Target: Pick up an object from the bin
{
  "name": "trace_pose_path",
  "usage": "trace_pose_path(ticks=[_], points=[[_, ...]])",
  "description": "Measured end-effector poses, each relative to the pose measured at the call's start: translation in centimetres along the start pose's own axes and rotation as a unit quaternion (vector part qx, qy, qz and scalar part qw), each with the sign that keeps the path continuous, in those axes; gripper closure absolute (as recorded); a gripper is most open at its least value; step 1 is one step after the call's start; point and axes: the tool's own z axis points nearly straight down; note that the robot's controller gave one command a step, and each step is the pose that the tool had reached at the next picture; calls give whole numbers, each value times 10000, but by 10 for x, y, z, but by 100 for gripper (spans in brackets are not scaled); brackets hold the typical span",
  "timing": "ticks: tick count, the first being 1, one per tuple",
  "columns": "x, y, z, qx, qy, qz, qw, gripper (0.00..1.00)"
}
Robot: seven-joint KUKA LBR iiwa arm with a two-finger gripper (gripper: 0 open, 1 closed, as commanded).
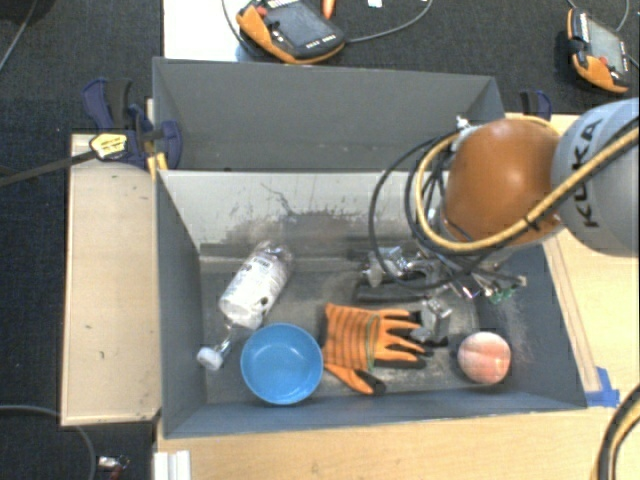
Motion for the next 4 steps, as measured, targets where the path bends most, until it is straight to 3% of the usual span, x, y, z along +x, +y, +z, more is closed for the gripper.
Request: trace_pose_path(ticks=[1, 2, 3, 4], points=[[-3, -9, 63, -2, 8, 1359, 9907, 0], [41, 11, 69, 18, -47, 409, 9991, 0], [16, 0, 84, -9, -35, 1587, 9873, 100], [16, 0, 84, -8, -36, 1583, 9874, 100]])
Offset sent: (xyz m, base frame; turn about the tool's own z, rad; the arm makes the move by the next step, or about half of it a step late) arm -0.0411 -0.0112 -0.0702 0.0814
